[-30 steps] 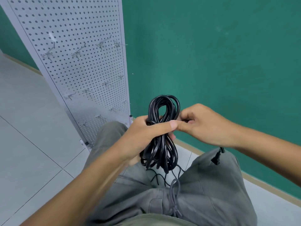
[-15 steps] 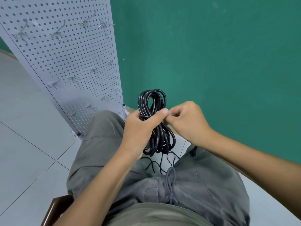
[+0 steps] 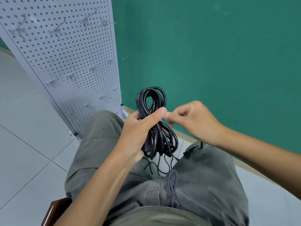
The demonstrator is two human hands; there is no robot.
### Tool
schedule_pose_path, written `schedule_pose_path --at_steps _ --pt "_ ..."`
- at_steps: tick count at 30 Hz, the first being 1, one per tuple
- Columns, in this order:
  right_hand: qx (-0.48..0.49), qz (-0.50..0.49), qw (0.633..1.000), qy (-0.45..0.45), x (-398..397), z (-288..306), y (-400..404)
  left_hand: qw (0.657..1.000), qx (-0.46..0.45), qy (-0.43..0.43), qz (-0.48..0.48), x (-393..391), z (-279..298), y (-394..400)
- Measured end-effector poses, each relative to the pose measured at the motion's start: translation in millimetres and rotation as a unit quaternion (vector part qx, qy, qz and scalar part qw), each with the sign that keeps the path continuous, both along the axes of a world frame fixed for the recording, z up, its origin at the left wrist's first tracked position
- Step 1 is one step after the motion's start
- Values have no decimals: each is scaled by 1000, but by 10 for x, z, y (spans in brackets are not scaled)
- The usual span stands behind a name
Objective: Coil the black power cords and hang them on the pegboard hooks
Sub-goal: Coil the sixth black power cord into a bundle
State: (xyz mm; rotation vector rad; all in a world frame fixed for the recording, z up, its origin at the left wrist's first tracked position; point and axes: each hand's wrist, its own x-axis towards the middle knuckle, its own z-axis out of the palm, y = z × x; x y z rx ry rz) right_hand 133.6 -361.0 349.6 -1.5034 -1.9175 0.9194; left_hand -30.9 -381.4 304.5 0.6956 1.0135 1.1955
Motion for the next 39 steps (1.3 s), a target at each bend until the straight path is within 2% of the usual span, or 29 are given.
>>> schedule_pose_path --at_steps 4,9,16,21,27,31,35,39 --pt "4 34 999 -33 198 59 -98 994 -39 -80 -57 15 -9 34" --pt "29 31 995 -91 430 -50 -105 989 -46 -108 -87 107 -86 -21" --pt "40 -16 997 -69 546 -351 -88 983 -49 -142 -106 177 -115 -59" --pt "67 -19 993 -96 581 -433 -190 991 -38 -79 -104 126 -207 -10" --pt "87 11 973 -213 550 -107 -370 996 12 51 -71 124 -319 25" --pt "87 50 950 -295 501 170 -457 982 56 130 -124 141 -428 21" --pt "100 78 946 -298 498 517 -487 961 94 212 -151 74 -542 52" --pt "120 152 931 -308 359 787 -413 936 133 259 -200 98 -488 31"
